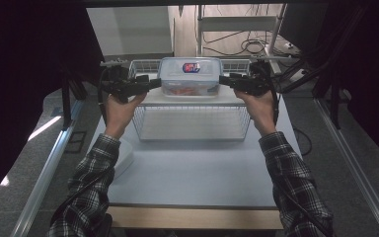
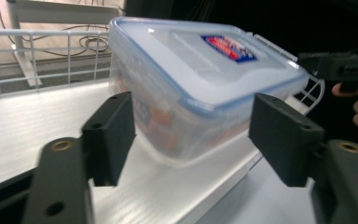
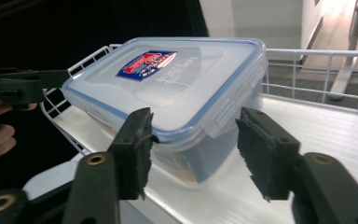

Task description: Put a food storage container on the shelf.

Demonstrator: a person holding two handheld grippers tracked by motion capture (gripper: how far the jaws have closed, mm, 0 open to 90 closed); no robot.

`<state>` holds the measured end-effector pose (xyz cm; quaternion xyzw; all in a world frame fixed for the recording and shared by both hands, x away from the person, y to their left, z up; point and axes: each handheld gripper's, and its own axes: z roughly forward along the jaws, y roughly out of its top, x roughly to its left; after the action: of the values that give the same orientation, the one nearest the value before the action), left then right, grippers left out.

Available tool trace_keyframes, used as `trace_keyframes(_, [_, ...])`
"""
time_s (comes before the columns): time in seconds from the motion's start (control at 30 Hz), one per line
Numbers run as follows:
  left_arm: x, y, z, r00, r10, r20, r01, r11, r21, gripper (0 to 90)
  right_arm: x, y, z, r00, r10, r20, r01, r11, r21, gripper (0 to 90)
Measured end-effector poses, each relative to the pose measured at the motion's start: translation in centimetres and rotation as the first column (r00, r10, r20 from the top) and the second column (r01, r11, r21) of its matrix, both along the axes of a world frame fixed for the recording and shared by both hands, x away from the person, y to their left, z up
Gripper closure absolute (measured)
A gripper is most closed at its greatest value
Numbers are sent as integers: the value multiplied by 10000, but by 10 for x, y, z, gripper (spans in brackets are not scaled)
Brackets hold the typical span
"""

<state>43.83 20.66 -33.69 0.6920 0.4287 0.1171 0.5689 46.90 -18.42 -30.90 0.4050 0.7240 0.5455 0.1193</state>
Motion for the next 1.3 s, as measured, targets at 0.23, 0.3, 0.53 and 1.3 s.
trace_keyframes(0.23, [-20, -4, -6, 9990, -290, 341, 256, 9950, 966, 157, -12, -4, -2, 9995, 203, 236, -201, 9998, -89, 350])
trace_keyframes(0.3, [-25, -6, -8, 9987, -328, 382, 278, 9919, 1237, 118, -15, -6, -3, 9992, 248, 311, -245, 9997, -87, 319])
trace_keyframes(0.53, [-43, -11, -18, 9968, -596, 533, 480, 9794, 1960, 75, -28, -13, -7, 9983, 334, 474, -318, 9989, -334, 237])
trace_keyframes(1.3, [-95, -20, -62, 9892, -1131, 928, 876, 9660, 2434, 33, -82, -17, -47, 9916, 1024, 788, -910, 9864, -1370, 65])
